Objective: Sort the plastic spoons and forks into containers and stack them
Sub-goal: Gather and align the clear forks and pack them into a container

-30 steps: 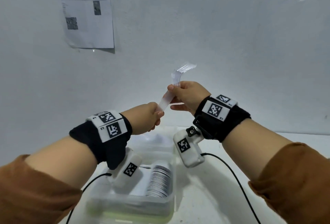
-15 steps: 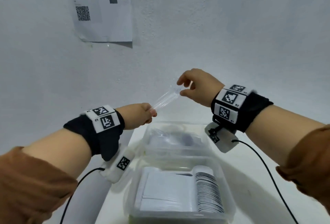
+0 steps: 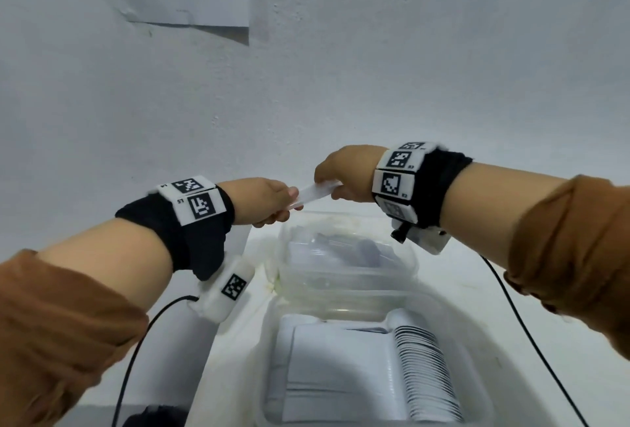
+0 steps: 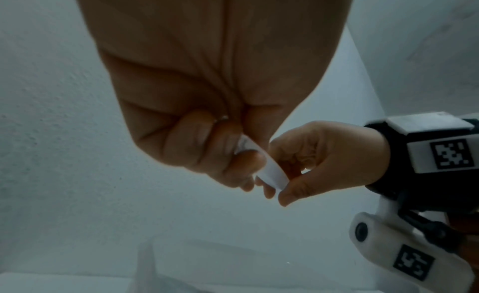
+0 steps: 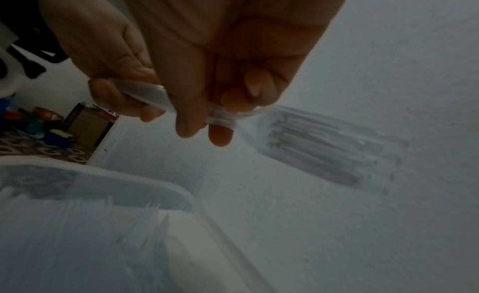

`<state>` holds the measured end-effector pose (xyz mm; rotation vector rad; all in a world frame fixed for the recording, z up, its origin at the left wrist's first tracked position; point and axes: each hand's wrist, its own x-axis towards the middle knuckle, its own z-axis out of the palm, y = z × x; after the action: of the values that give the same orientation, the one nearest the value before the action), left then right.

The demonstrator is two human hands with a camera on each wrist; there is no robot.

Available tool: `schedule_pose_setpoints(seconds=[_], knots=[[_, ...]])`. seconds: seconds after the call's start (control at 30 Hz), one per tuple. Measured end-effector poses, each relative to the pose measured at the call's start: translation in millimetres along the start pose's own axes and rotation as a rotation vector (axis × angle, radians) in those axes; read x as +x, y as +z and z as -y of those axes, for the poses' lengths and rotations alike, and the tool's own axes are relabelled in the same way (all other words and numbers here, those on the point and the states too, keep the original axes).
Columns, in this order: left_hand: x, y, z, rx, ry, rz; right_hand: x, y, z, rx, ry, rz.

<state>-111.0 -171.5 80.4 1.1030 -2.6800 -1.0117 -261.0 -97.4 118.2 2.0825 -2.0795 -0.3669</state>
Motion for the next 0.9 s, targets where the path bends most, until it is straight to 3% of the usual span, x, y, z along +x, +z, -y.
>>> schedule_pose_setpoints(seconds=[0.23, 0.57, 0.77, 0.9], knots=[[25.0, 3.4, 2.3, 0.292, -0.006, -0.098, 8.2, 25.1, -1.4, 0.131, 0.076, 0.055], [52.0, 10.7, 5.6, 0.152, 0.064, -0.086, 26.6, 43.2, -8.2, 0.227, 0.120, 0.199], [58.6, 14.1, 21.0, -0.153, 0.059, -0.162, 33.4, 53.0, -22.8, 0.362, 0.176, 0.174], [58.0, 20.8, 47.4, 0.109, -0.031, -0.013, 35.3, 58.6, -27.3, 0.413, 0.215, 0.155]])
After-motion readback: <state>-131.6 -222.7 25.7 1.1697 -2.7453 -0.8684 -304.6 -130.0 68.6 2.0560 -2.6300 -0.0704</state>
